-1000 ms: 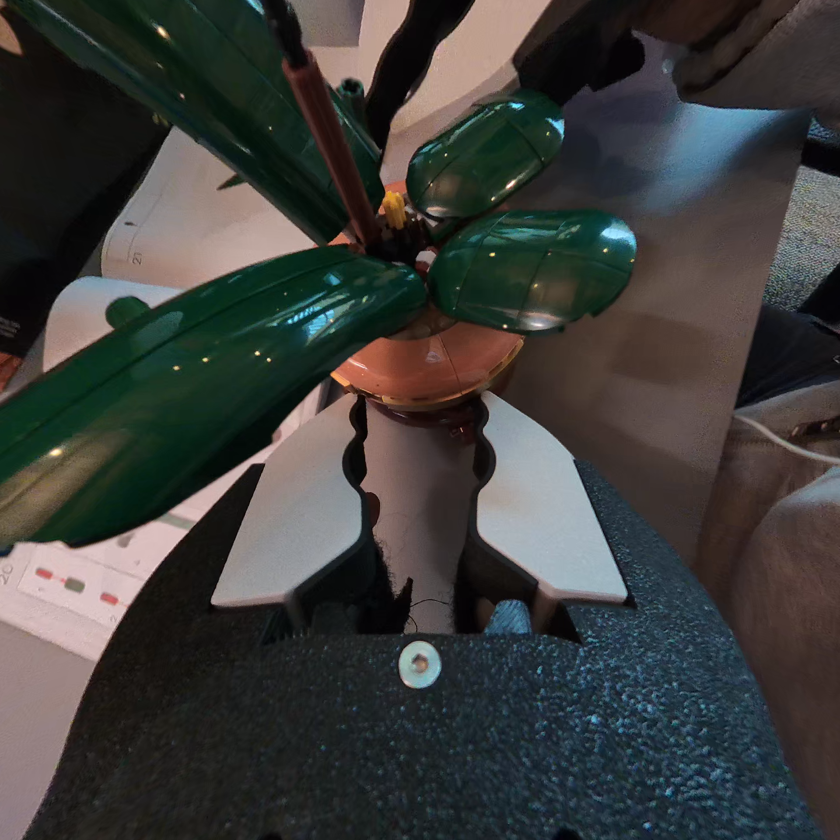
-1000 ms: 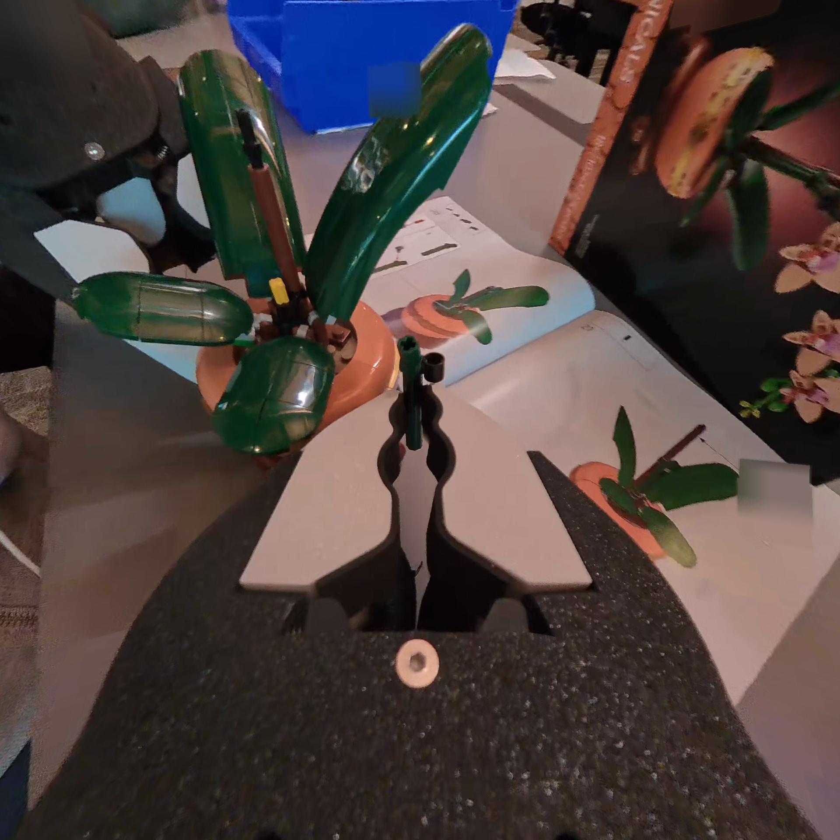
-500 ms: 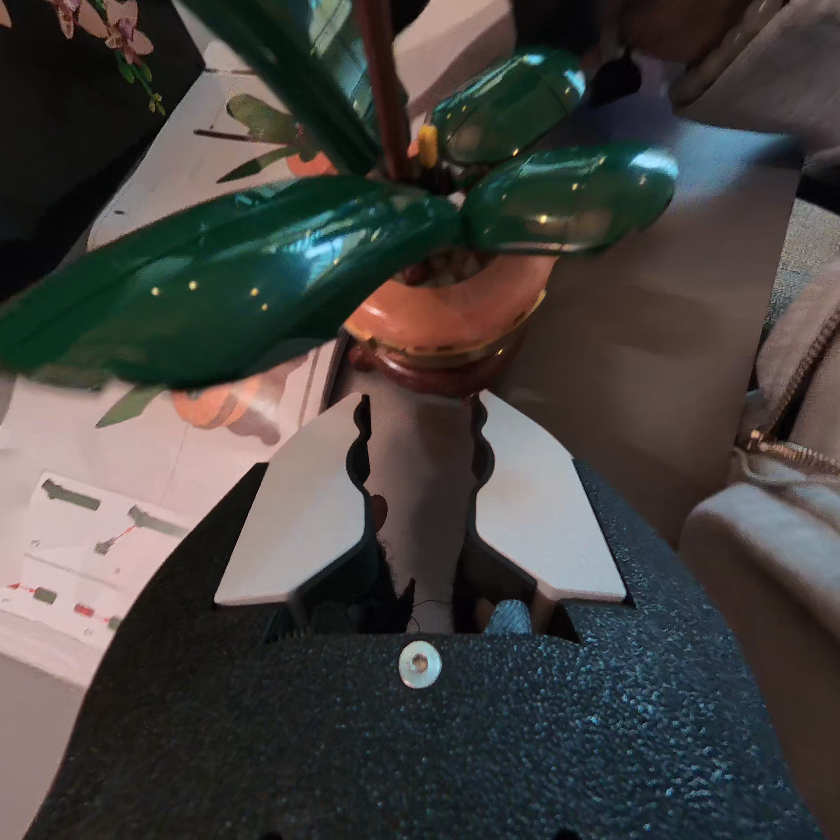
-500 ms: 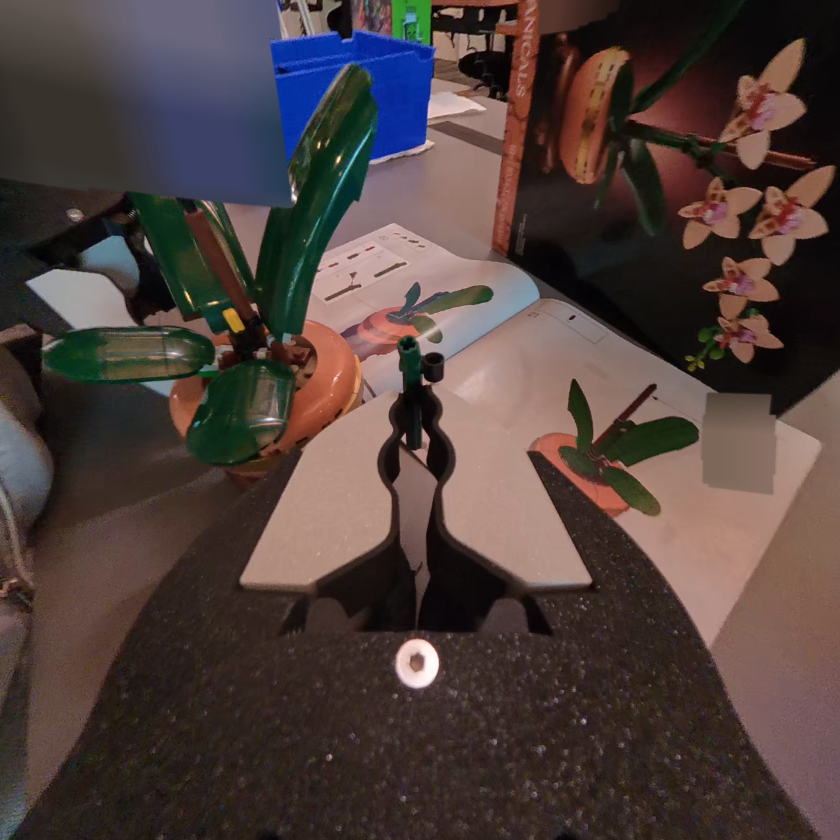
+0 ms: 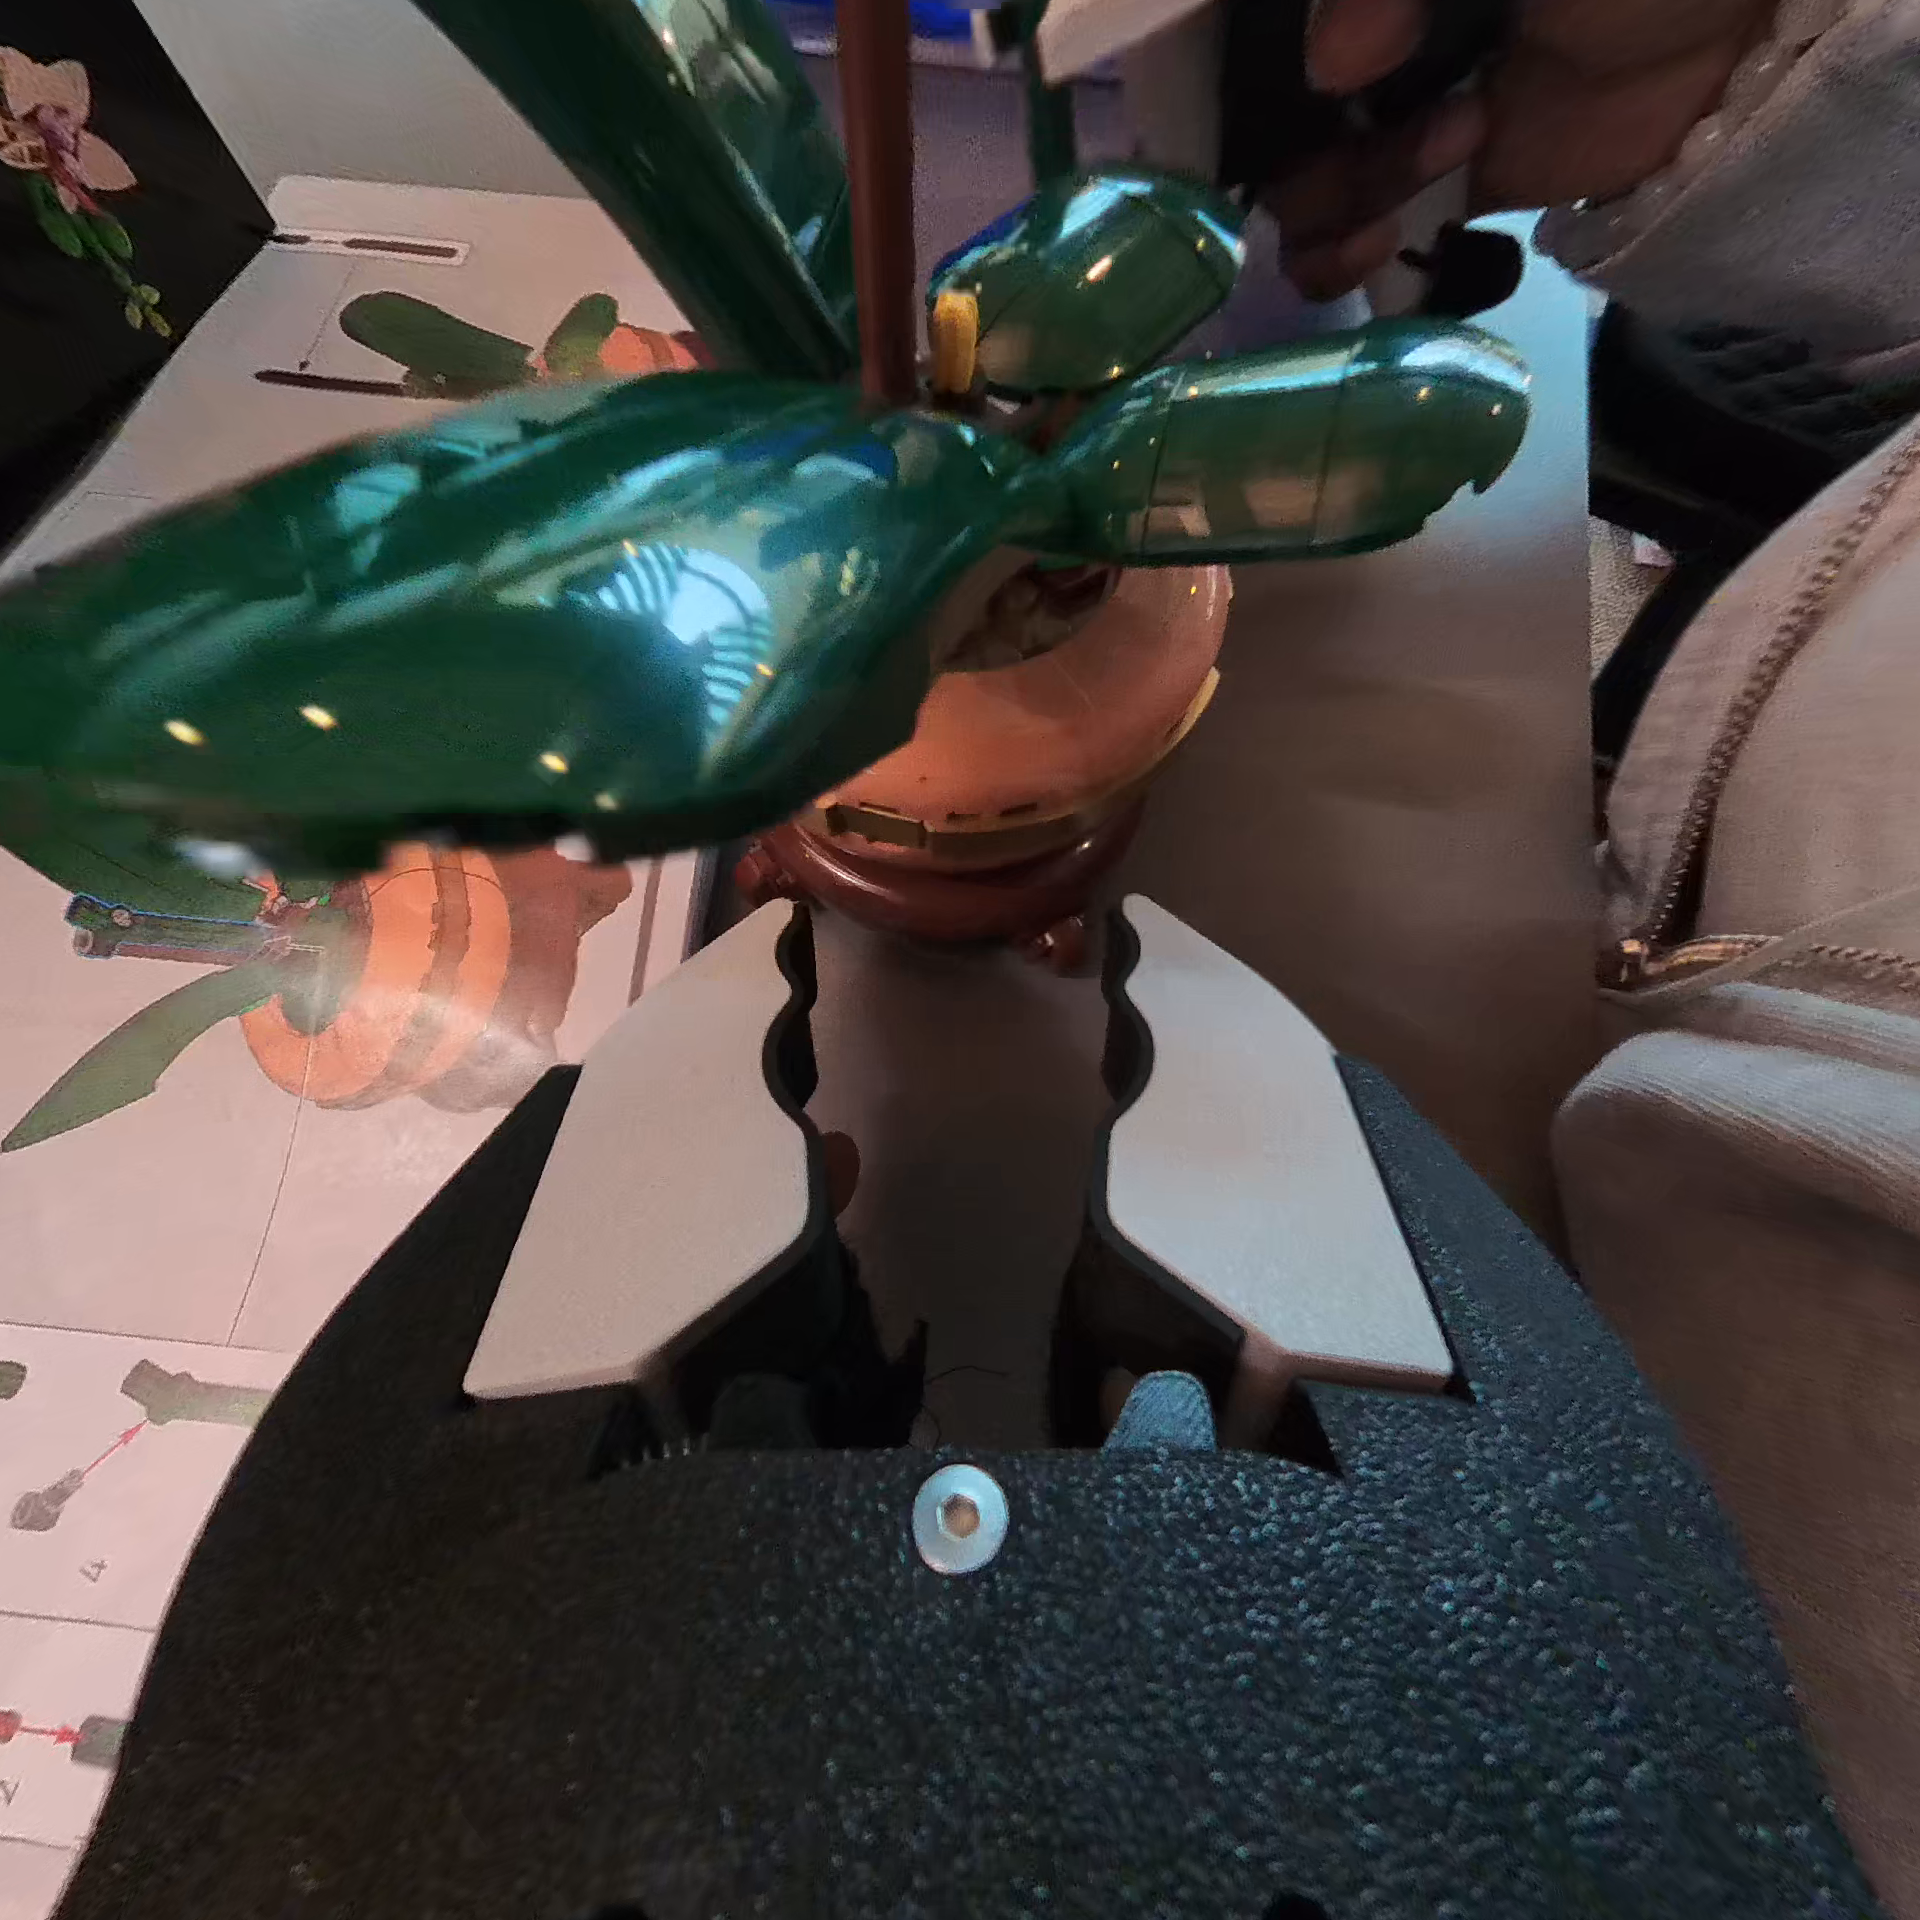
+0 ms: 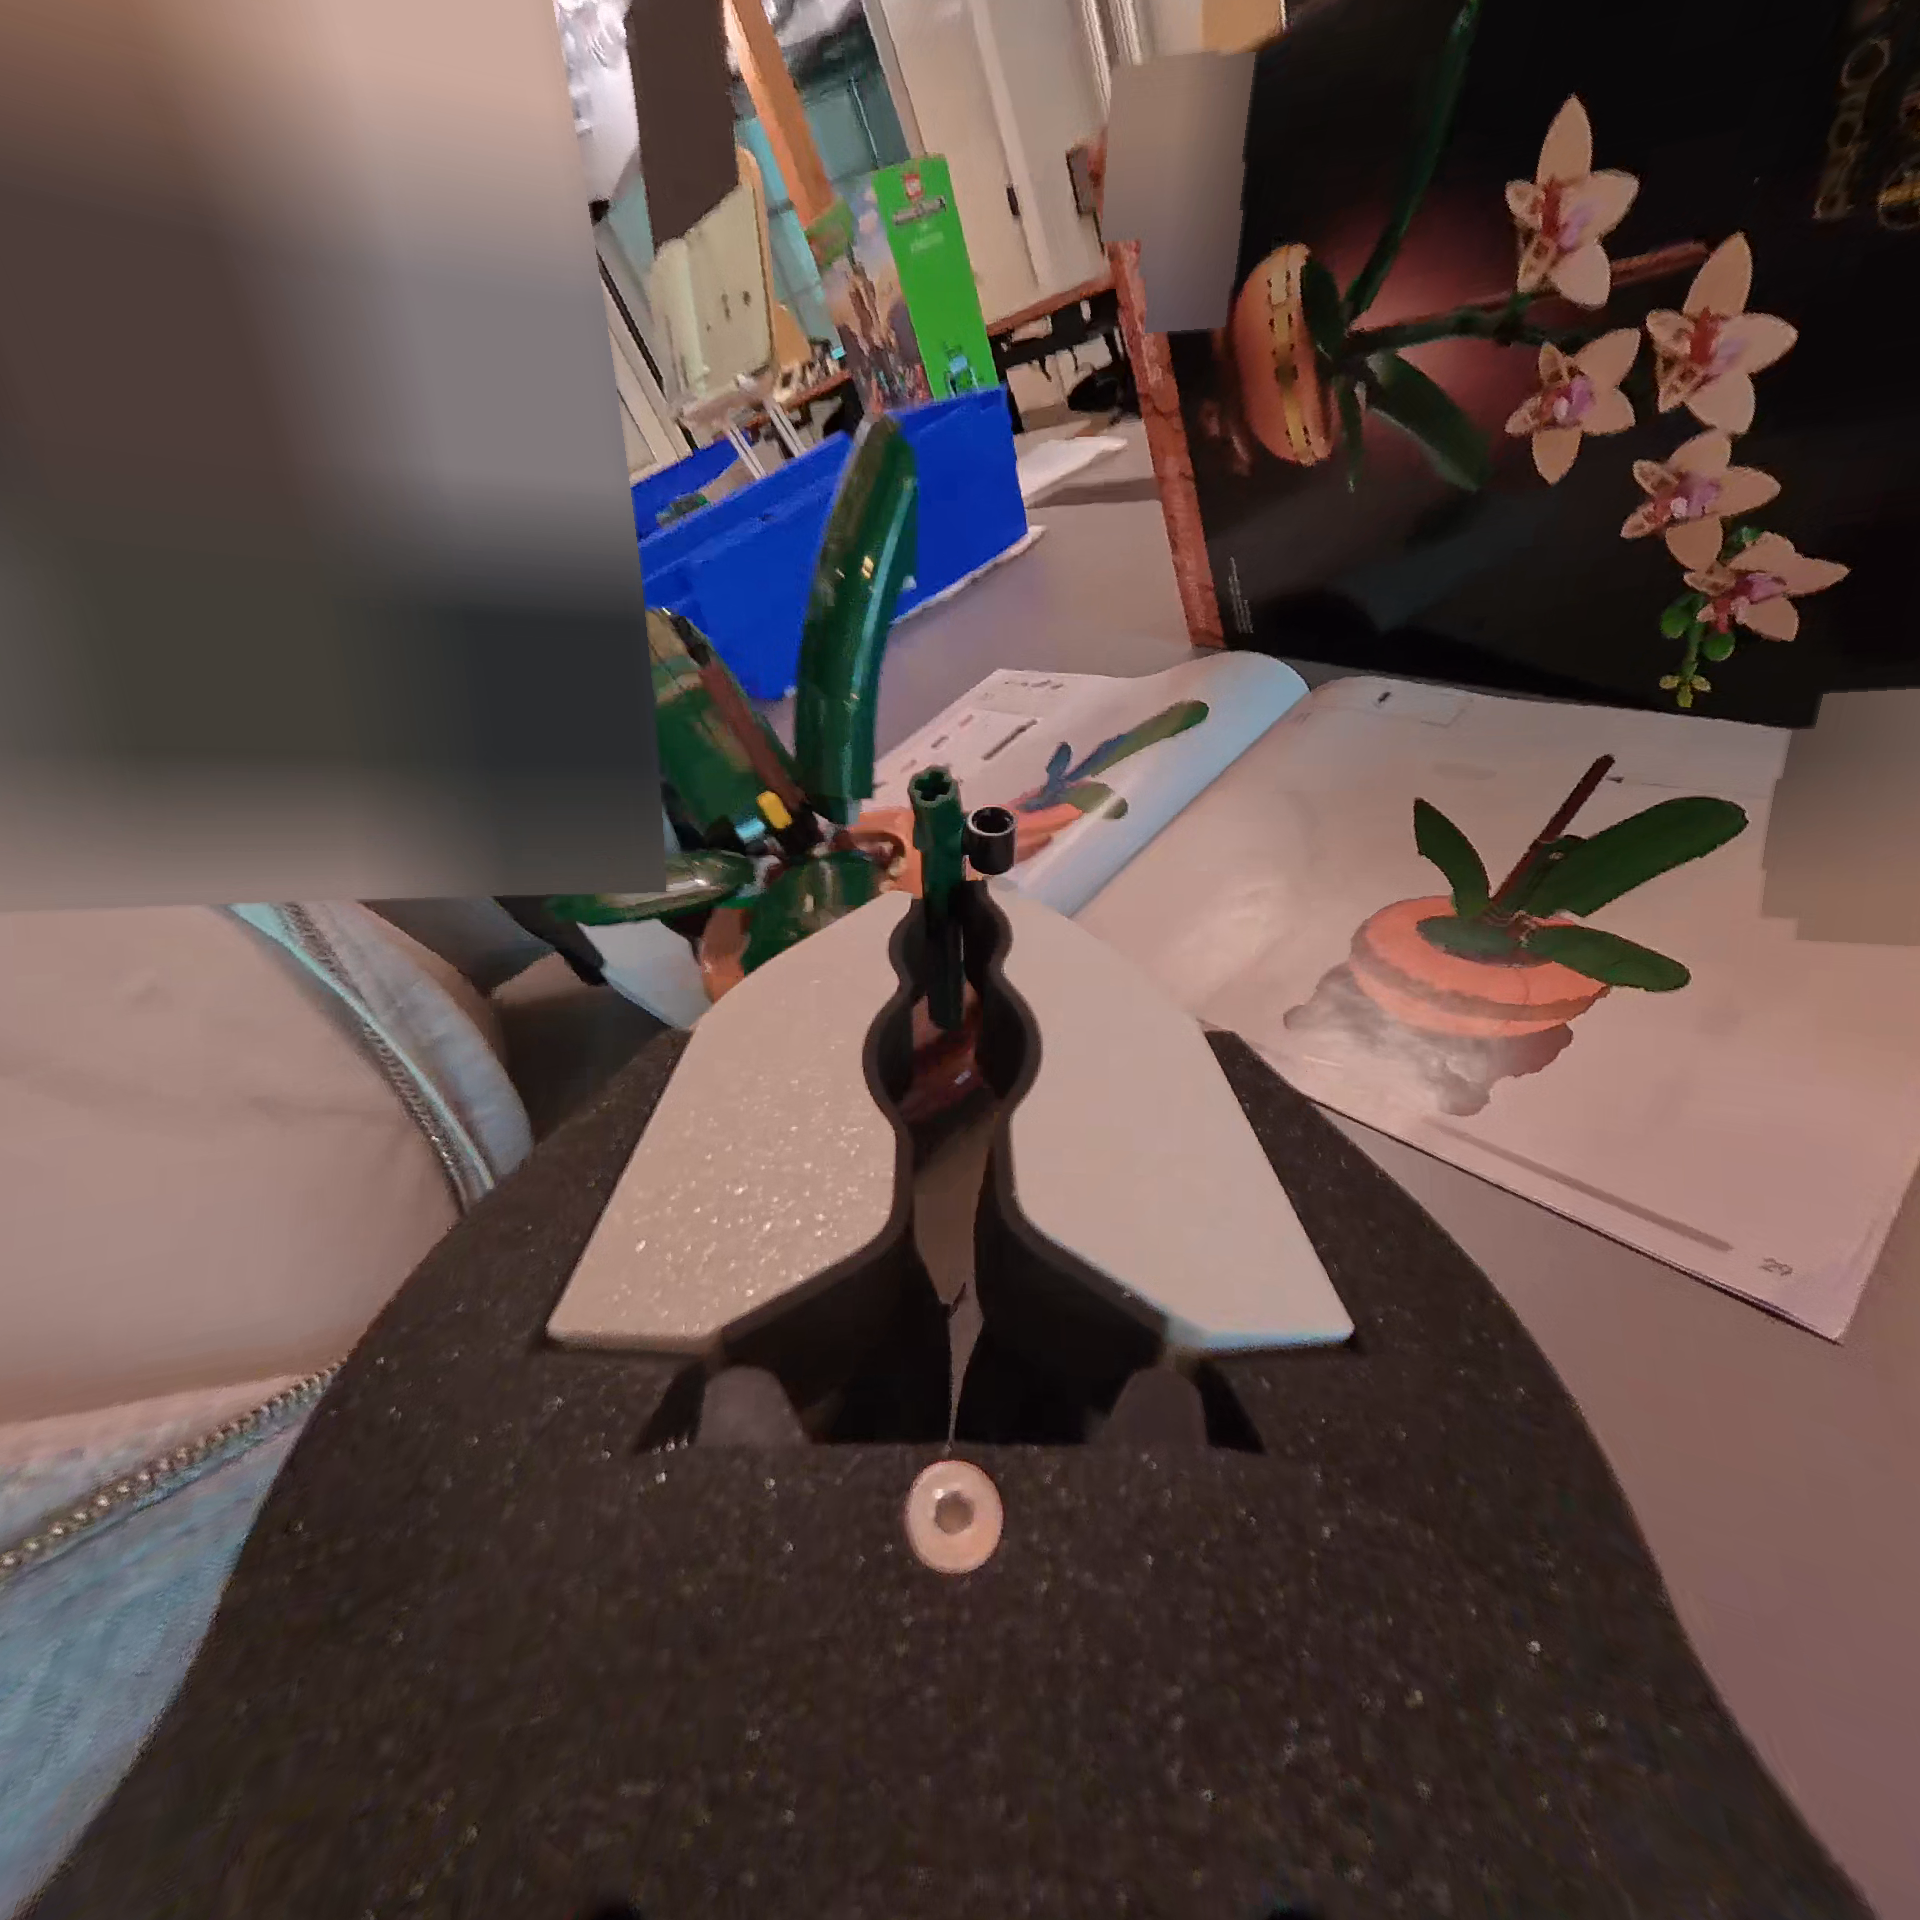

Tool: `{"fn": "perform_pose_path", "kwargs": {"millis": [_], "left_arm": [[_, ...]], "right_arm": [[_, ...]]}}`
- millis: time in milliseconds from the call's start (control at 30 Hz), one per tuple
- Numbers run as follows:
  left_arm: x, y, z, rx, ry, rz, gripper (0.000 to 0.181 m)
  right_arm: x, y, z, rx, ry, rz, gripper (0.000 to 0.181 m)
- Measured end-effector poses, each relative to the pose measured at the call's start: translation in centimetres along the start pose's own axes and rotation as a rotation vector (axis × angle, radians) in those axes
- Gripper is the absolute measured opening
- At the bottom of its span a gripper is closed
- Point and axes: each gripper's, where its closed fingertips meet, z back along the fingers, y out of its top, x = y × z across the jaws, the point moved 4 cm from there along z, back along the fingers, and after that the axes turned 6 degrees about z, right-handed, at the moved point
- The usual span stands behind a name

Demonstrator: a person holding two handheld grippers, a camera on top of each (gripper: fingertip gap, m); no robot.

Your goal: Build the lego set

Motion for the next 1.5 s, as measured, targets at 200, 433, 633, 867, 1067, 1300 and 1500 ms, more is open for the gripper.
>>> {"fn": "perform_pose_path", "kwargs": {"millis": [200, 433, 633, 867, 1067, 1300, 1500], "left_arm": [[0.3, 0.3, -0.6, -0.002, 0.087, 0.053, 0.047], [2.2, 1.2, -1.8, 0.009, 0.169, 0.078, 0.043], [2.3, 1.2, -0.2, 0.088, 0.121, 0.087, 0.044], [0.7, 1.9, 1.3, 0.186, 0.126, 0.063, 0.043], [0.8, 2.4, 0.2, 0.205, 0.054, 0.015, 0.049], [0.4, 2.7, 0.3, 0.208, 0.018, -0.055, 0.053], [0.4, 2.8, 0.5, 0.260, -0.028, -0.020, 0.053]], "right_arm": [[-3.0, 2.9, 0.4, 0.193, 0.045, 0.011, 0.006], [-3.9, 3.0, -1.5, 0.211, 0.038, 0.029, 0.006], [-3.1, 2.4, -2.8, 0.160, -0.006, 0.001, 0.006], [-3.9, 3.2, -3.2, 0.076, -0.113, 0.156, 0.006], [-4.1, 3.1, -3.2, 0.014, -0.179, 0.265, 0.006], [-4.3, 2.7, -3.7, -0.006, -0.171, 0.248, 0.006], [-4.0, 2.8, -3.8, -0.004, -0.195, 0.240, 0.006]]}}
